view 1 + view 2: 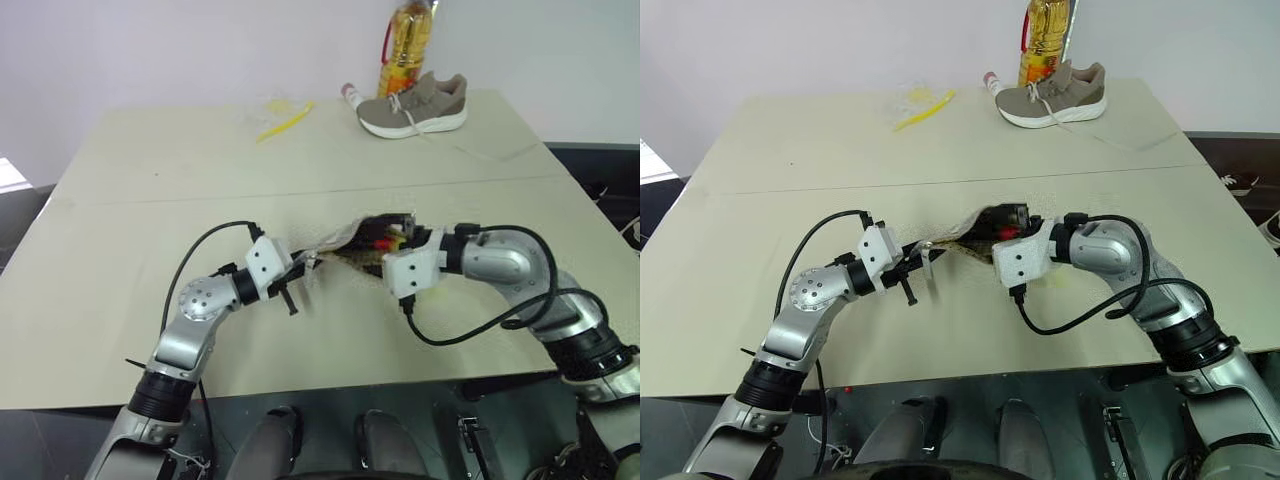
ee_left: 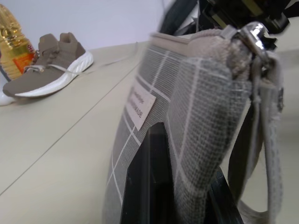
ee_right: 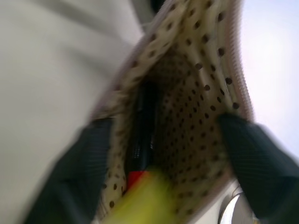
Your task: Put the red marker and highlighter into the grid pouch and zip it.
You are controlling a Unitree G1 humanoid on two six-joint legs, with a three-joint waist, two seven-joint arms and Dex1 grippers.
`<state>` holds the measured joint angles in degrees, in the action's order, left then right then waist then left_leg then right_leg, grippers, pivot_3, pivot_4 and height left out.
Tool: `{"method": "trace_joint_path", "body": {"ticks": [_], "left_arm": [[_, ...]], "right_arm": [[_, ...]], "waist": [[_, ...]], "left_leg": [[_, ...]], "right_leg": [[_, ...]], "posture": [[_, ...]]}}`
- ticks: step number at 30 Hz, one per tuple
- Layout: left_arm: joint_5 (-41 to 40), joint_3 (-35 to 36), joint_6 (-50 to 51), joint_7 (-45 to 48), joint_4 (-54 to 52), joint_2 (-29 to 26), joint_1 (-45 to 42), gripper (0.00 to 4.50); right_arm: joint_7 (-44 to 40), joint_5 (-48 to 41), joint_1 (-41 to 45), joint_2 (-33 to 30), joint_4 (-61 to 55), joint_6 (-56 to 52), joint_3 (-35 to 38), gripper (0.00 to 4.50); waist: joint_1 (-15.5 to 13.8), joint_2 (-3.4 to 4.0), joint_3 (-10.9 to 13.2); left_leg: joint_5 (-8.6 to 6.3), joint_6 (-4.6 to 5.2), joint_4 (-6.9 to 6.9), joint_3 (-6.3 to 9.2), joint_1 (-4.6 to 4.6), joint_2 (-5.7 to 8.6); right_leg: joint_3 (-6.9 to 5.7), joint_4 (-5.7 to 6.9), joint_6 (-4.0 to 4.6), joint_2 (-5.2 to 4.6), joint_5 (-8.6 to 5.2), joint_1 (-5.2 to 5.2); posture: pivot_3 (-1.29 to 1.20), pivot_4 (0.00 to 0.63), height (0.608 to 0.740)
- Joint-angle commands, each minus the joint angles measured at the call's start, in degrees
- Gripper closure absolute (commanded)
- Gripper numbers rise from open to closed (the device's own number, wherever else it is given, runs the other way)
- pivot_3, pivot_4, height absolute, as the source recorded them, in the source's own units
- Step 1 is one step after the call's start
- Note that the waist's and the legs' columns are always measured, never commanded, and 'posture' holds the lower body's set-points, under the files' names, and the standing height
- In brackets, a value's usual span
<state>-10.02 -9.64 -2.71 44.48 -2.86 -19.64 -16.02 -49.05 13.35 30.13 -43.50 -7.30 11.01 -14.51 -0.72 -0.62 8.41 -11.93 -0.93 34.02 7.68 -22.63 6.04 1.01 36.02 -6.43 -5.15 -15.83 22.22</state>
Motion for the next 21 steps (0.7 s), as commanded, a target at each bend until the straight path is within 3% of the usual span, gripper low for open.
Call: {"method": "trace_joint_path", "body": {"ticks": [1,4,9,13,16,21], "left_arm": [[-2.1,3.4,0.9,-5.4,-1.1,3.2,-0.6,4.50],[-4.7,5.4,2.7,-7.6,-1.4,5.6,-1.2,4.50],[-3.4,4.4,2.9,-7.1,-0.9,5.2,-1.1,4.50],[-1.4,3.8,1.6,-6.6,0.1,3.6,-0.7,4.50],[-0.1,3.7,-0.2,-5.5,1.1,1.5,-0.3,4.50],[1.1,3.7,-2.6,-4.5,2.5,-0.4,-0.1,4.50]], "right_arm": [[1.6,-8.2,4.0,2.7,-0.9,-9.7,7.8,0.17],[2.2,-12.4,6.2,4.2,0.2,-16.1,11.6,0.17],[1.5,-14.9,3.7,2.5,1.3,-24.0,14.4,0.17],[-2.6,-25.0,-1.8,2.0,-2.6,-38.8,18.4,0.17],[-7.4,-30.7,-9.6,-1.2,-9.0,-48.0,17.0,0.17],[-3.3,-35.3,-14.5,0.2,-12.8,-62.0,15.8,0.17]], "waist": [[0.0,0.00,0.0],[-0.1,-0.02,0.0],[-0.1,-0.03,0.0],[0.0,-0.03,0.0],[-0.1,-0.02,0.0],[0.1,0.00,0.0]], "left_leg": [[0.00,0.00,0.01,0.00,0.00,0.00],[0.00,0.00,0.03,0.05,0.00,0.00],[0.00,0.00,0.00,0.05,0.00,0.02],[0.00,0.01,0.00,0.04,-0.01,0.02],[-0.01,0.02,-0.02,0.04,-0.03,0.01],[-0.02,0.04,0.00,0.00,-0.03,-0.02]], "right_leg": [[0.01,0.01,0.00,0.00,0.00,0.00],[-0.01,0.00,0.00,0.01,0.01,-0.02],[-0.03,0.00,0.00,0.00,0.01,-0.03],[-0.01,0.00,0.01,-0.01,0.01,0.00],[-0.01,0.00,0.01,-0.02,0.00,0.02],[0.02,0.00,0.03,-0.02,-0.01,0.04]], "posture": [[0.00,0.150,0.740],[0.00,0.150,0.740],[0.00,0.150,0.740],[0.00,0.150,0.740],[0.00,0.150,0.740],[0.00,0.150,0.740]]}}
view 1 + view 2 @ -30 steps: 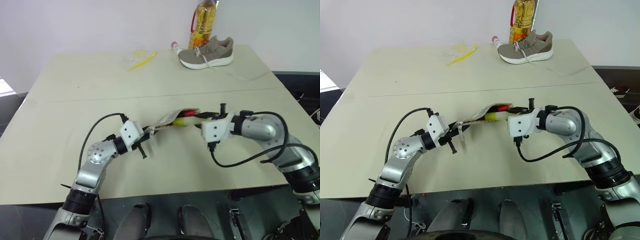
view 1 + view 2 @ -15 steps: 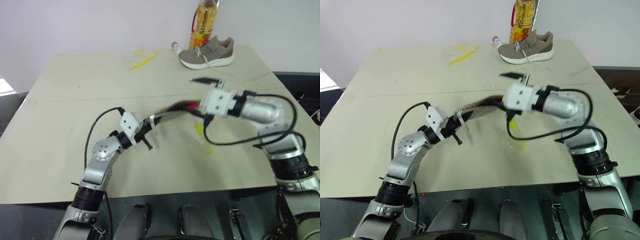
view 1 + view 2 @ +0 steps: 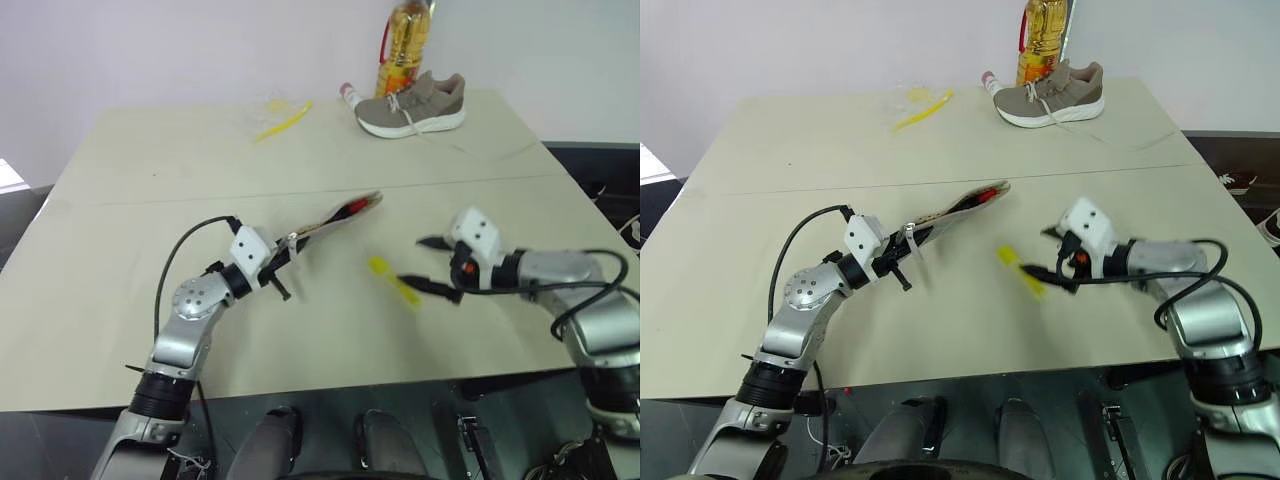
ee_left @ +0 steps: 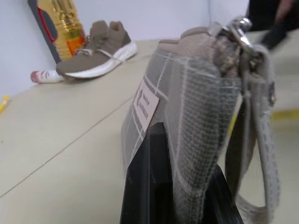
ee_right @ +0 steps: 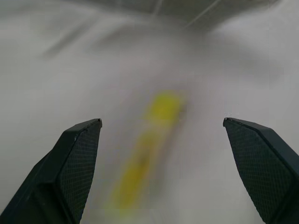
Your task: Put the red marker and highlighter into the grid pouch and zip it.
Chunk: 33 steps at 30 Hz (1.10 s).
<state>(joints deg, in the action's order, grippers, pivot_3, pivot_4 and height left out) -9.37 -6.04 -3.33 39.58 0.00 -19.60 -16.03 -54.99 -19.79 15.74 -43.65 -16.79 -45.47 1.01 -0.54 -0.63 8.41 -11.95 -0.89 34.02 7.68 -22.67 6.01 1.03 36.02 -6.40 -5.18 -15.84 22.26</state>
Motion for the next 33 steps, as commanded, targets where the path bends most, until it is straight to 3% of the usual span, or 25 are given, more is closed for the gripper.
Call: {"method": "trace_joint_path", "body": {"ticks": [1,6,7,10,14,18,22,33], "left_arm": [[0.5,0.1,-2.1,0.5,-0.3,-0.6,0.0,4.50],[0.5,0.0,-2.4,0.3,-0.7,-0.5,0.3,4.50],[0.5,0.0,-2.4,0.2,-0.8,-0.5,0.4,4.50],[0.4,0.2,-2.4,-0.2,-1.0,-0.2,0.7,4.50],[0.5,0.5,-2.4,-0.7,-1.1,-0.3,1.2,4.50],[0.2,0.9,-2.4,-1.0,-1.3,-0.4,1.6,4.50],[-0.2,1.3,-2.7,-0.8,-1.7,-0.9,2.1,4.50],[-1.2,0.5,-2.8,0.2,-2.6,-0.5,2.2,4.50]], "right_arm": [[3.7,-1.4,-1.2,0.3,-3.3,-6.2,-0.8,0.17],[8.8,0.2,-2.7,1.4,-0.8,-8.8,-2.9,0.17],[9.3,0.1,-2.7,1.5,-0.5,-9.0,-2.9,0.40],[10.0,0.4,-2.9,1.1,-0.4,-8.4,-3.6,1.49],[9.9,2.5,-2.6,-0.3,-0.4,-4.2,-5.0,3.62],[8.6,8.2,-1.7,-4.1,0.4,8.0,-6.7,3.65],[5.2,10.0,2.6,-8.4,3.6,20.7,-2.9,3.65],[4.0,9.8,8.2,-7.2,6.2,22.8,-1.6,3.65]], "waist": [[-0.2,0.01,0.0],[-0.3,-0.04,0.0],[-0.3,-0.05,0.0],[-0.3,-0.07,-0.1],[-0.3,-0.08,-0.1],[-0.2,-0.07,0.0],[-0.2,-0.05,0.0],[-0.2,-0.09,0.0]], "left_leg": [[0.00,0.00,0.01,0.00,0.00,0.00],[0.00,0.00,0.07,0.00,-0.03,0.05],[0.00,0.00,0.08,0.00,-0.07,0.07],[0.00,0.00,0.07,0.00,-0.07,0.06],[0.00,0.00,0.07,0.01,-0.06,0.06],[0.00,0.00,0.07,0.00,-0.06,0.06],[0.00,0.00,0.07,-0.05,-0.07,0.07],[0.00,0.00,0.06,-0.01,-0.07,0.03]], "right_leg": [[0.01,0.00,0.06,0.00,-0.03,0.00],[-0.03,-0.05,0.07,-0.07,-0.04,-0.05],[-0.02,-0.06,0.00,-0.08,-0.01,-0.01],[-0.05,-0.05,-0.02,-0.08,0.00,-0.01],[-0.06,-0.05,-0.02,-0.07,0.00,-0.02],[-0.07,-0.05,-0.03,-0.07,0.00,-0.02],[-0.09,-0.05,-0.04,-0.07,0.00,0.00],[-0.08,-0.05,-0.03,-0.06,0.00,-0.01]], "posture": [[0.00,0.150,0.740],[0.00,0.150,0.740],[0.00,0.150,0.740],[0.00,0.150,0.740],[0.00,0.150,0.740],[0.00,0.150,0.740],[0.00,0.150,0.740],[0.00,0.150,0.740]]}}
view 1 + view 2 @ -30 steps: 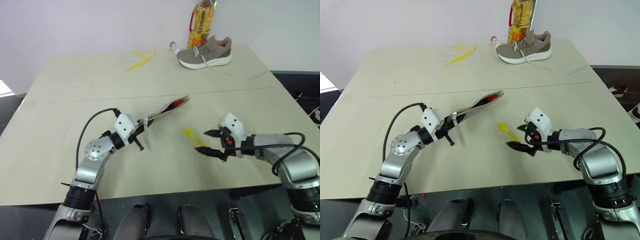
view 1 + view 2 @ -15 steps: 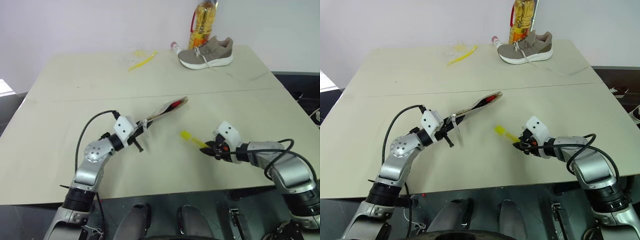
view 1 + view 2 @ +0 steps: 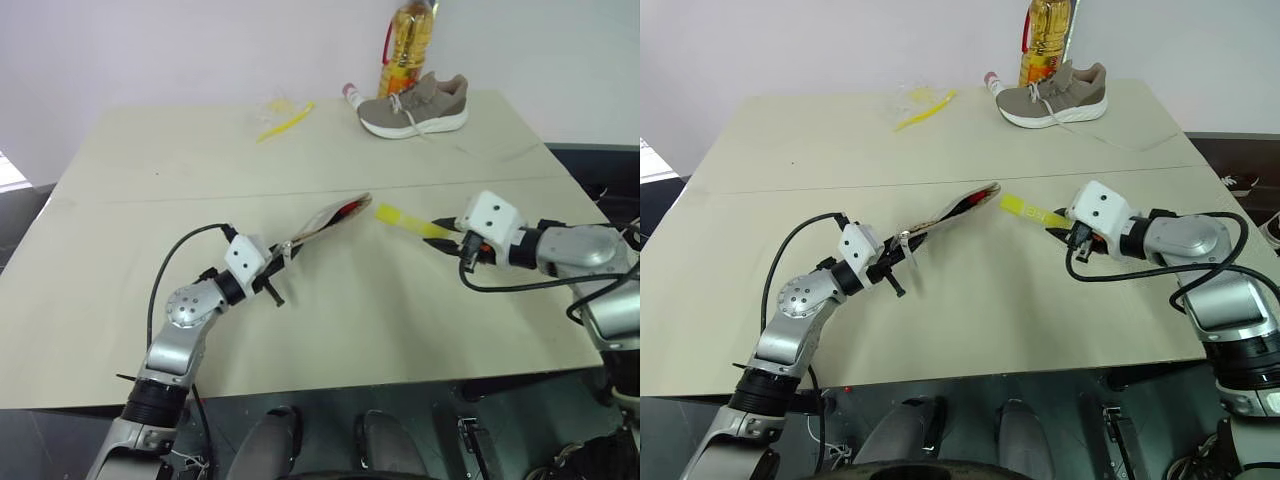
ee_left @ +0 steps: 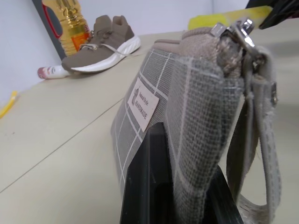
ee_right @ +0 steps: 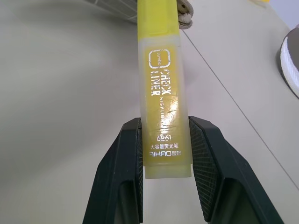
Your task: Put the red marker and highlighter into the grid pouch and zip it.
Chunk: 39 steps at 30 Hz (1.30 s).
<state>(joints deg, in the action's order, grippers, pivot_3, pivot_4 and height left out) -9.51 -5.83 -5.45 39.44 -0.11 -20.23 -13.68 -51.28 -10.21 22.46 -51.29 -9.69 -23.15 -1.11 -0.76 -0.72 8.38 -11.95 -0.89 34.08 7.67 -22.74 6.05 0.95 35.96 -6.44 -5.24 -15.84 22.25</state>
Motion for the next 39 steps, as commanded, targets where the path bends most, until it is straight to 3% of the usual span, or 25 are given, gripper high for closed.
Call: {"method": "trace_joint_path", "body": {"ticks": [1,22,32,39], "left_arm": [[-1.1,0.1,-0.6,0.5,-2.7,0.3,-0.2,4.50],[-1.4,-1.4,0.9,2.6,-4.6,0.6,-0.5,4.50],[-4.1,-2.5,4.7,9.5,-6.2,-2.5,-2.1,4.50],[-5.9,-3.6,8.6,13.5,-7.9,-4.0,-4.0,4.50]], "right_arm": [[0.5,0.3,1.9,0.8,-0.9,0.1,0.4,3.65],[-2.6,4.9,3.9,1.3,-3.4,3.4,-5.1,3.65],[-6.5,17.8,9.0,-3.5,-0.9,29.7,-11.0,3.65],[-6.4,24.3,13.8,-1.3,2.9,42.6,-15.2,3.65]], "waist": [[0.0,0.00,0.0],[0.0,0.01,0.0],[0.1,0.02,0.0],[0.1,0.03,0.0]], "left_leg": [[0.00,0.00,0.00,0.00,0.00,0.00],[0.00,0.00,0.00,0.00,-0.02,0.00],[0.00,0.00,-0.02,-0.01,-0.01,0.00],[0.00,-0.01,-0.03,-0.01,0.01,0.00]], "right_leg": [[0.00,0.00,0.00,0.00,0.00,0.00],[0.00,0.01,0.00,0.00,0.00,0.03],[-0.01,0.01,0.00,0.02,0.00,0.05],[0.00,0.01,0.00,0.03,0.00,0.03]], "posture": [[0.00,0.150,0.740],[0.00,0.150,0.740],[0.00,0.150,0.740],[0.00,0.150,0.740]]}}
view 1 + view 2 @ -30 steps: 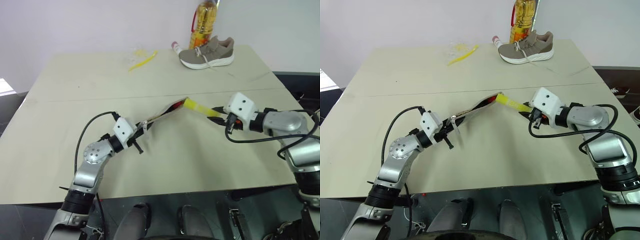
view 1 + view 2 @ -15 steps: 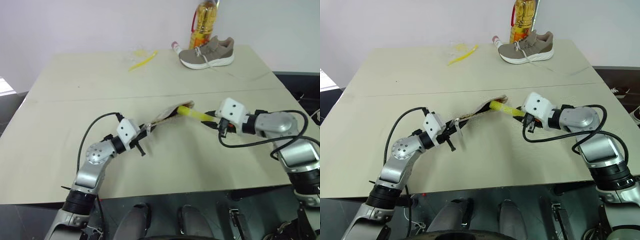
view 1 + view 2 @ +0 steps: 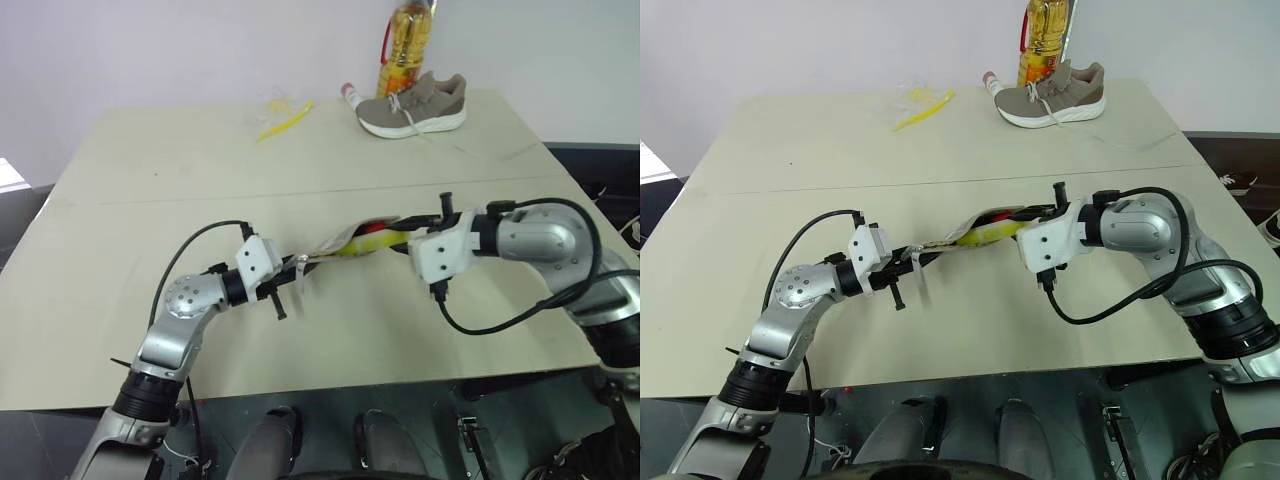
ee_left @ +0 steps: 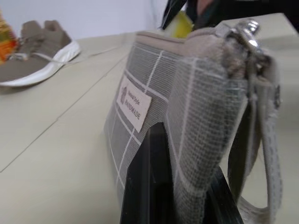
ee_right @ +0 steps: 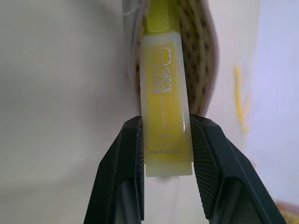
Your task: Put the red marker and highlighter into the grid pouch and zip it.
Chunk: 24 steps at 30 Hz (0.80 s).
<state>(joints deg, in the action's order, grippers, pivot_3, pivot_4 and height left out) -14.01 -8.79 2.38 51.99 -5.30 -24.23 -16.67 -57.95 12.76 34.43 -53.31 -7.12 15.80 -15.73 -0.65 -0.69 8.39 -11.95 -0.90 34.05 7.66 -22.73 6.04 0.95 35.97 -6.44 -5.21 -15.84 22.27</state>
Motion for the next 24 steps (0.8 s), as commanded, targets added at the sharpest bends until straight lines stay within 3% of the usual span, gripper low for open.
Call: {"method": "trace_joint_path", "body": {"ticks": [1,7,11,16,21,24], "left_arm": [[-1.4,-0.8,1.1,1.1,-3.1,0.0,-1.1,4.50],[-1.2,-0.9,1.8,0.3,-4.1,0.7,-0.9,4.50],[-0.9,0.0,1.1,-1.8,-3.7,1.8,-0.3,4.50],[-0.9,1.7,-0.4,-5.4,-1.7,4.1,-0.5,4.50],[-0.2,3.9,-1.5,-14.2,3.8,11.3,-4.5,4.50],[1.0,4.1,-2.7,-18.2,6.3,14.9,-6.7,4.50]], "right_arm": [[0.4,1.7,2.4,1.5,0.7,4.0,-0.7,3.65],[-0.5,1.4,3.6,3.9,1.7,2.7,-0.5,3.65],[0.7,-1.0,4.0,5.2,2.7,-1.2,2.6,1.67],[0.9,-10.3,4.9,7.5,2.0,-12.5,9.5,1.67],[1.5,-31.1,4.0,11.3,-3.3,-39.1,20.3,1.67],[3.2,-38.2,-0.2,12.6,-8.9,-50.2,21.7,1.67]], "waist": [[-0.1,0.00,0.0],[0.0,0.00,0.0],[0.0,0.00,0.0],[-0.1,0.00,0.0],[-0.3,-0.02,0.0],[-0.3,-0.09,0.0]], "left_leg": [[0.00,0.00,0.00,0.00,0.00,0.01],[0.00,0.00,0.00,0.01,0.00,0.00],[0.00,0.00,0.00,0.01,0.00,0.00],[0.00,0.00,0.01,0.01,0.00,0.01],[0.00,0.00,0.06,0.06,-0.01,0.02],[-0.01,0.02,0.08,0.13,-0.04,0.04]], "right_leg": [[0.01,0.00,0.00,0.00,0.00,0.00],[0.03,0.02,0.01,0.00,0.00,0.02],[0.04,0.02,0.01,0.00,0.00,0.01],[0.05,0.02,0.01,0.00,0.01,0.01],[0.03,0.02,0.02,-0.02,0.01,-0.03],[-0.02,0.00,0.01,-0.03,0.02,-0.05]], "posture": [[0.00,0.150,0.740],[0.00,0.150,0.740],[0.00,0.150,0.740],[0.00,0.150,0.740],[0.00,0.150,0.740],[0.00,0.150,0.740]]}}
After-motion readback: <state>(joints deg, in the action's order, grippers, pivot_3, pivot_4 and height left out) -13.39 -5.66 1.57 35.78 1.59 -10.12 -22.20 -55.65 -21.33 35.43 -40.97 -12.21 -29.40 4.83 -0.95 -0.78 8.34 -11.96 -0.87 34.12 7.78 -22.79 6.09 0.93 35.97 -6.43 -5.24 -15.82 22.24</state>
